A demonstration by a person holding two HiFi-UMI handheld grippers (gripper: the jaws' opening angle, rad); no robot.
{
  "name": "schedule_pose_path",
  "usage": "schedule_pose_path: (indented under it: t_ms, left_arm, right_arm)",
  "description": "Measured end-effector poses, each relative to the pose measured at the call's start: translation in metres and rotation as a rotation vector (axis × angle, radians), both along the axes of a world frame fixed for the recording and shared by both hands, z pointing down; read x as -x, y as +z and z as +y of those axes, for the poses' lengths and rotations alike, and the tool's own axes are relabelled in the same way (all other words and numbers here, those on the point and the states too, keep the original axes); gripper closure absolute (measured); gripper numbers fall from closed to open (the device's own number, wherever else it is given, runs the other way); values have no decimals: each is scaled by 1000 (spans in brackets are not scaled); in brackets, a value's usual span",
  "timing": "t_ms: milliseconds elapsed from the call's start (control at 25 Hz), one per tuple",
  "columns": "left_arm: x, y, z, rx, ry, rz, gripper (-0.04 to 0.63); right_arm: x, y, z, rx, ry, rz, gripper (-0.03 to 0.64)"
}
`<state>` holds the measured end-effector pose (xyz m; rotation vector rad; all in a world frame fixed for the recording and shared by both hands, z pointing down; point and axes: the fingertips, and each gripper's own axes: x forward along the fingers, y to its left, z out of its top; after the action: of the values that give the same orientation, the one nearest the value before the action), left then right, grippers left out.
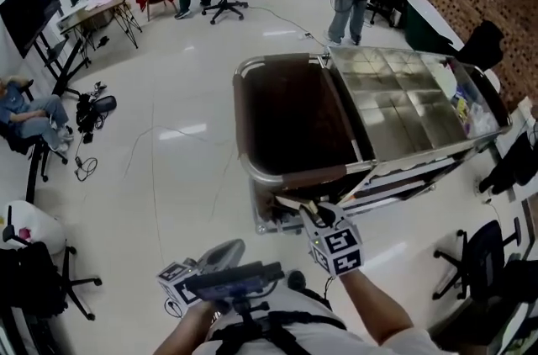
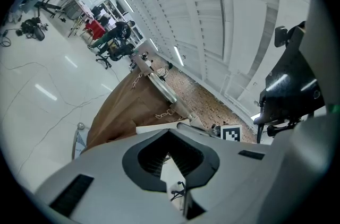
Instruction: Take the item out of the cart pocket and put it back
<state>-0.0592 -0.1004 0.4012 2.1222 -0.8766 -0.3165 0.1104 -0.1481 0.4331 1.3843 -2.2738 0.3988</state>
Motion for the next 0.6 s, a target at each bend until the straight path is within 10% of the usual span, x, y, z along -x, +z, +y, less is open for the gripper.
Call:
schedule_pose_path:
  t_ms: [600]
  left_arm:
    - [-1,-2,5,-10,35,-12,601]
  right_arm:
    - [3,-18,5,-35,4,-17,540]
